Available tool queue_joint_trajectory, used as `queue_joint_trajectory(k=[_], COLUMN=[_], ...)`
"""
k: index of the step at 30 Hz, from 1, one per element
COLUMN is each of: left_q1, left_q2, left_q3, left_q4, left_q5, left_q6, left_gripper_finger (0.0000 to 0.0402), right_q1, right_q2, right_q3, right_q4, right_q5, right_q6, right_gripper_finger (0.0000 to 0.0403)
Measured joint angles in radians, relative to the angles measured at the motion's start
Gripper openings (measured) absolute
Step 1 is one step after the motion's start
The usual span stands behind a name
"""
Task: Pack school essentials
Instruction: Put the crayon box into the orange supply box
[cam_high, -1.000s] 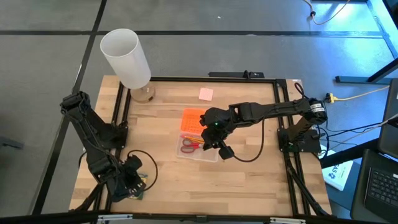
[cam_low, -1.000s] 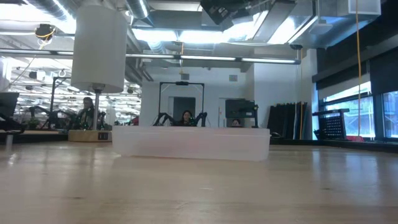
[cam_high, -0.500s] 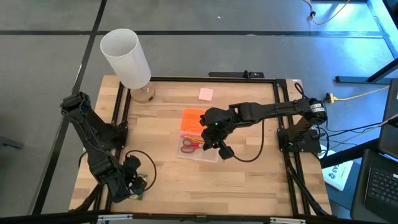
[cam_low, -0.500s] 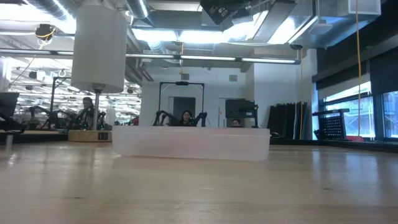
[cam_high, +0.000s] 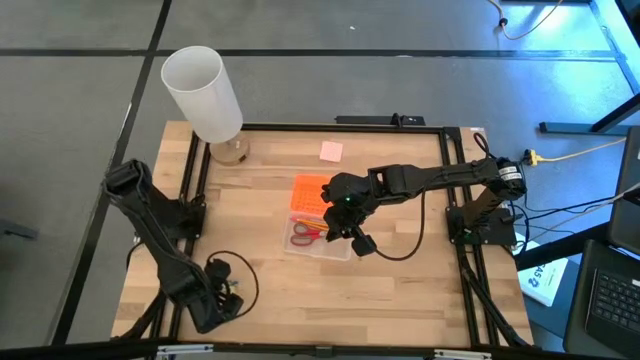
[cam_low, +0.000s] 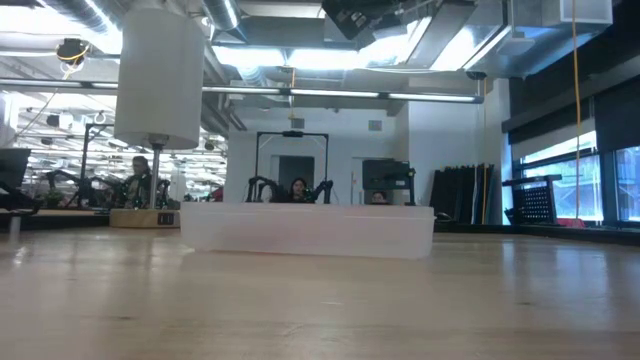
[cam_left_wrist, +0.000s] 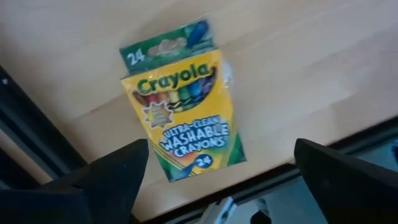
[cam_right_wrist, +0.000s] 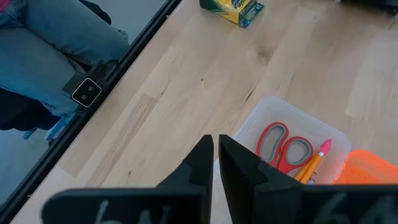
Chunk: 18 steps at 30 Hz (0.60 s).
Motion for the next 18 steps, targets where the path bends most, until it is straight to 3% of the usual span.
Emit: queue_joint_trajectory(k=[9,18], left_q1=[-0.003,-0.01], left_q2=[0.077,0.133], left_q3=[0.0,0.0], left_q4=[-0.004,0.013], left_q5=[0.068,0.07], left_q6=[-0.076,-0.138], left_gripper_finger=[0.0399,0.0399], right_q1=[0.0,0.0], right_q2=[0.0,0.0], right_q3=[0.0,0.0], right_q4=[0.0,0.001], right_q5=[0.0,0.0], right_q6=[0.0,0.0], right_gripper_finger=[0.0029,0.0029])
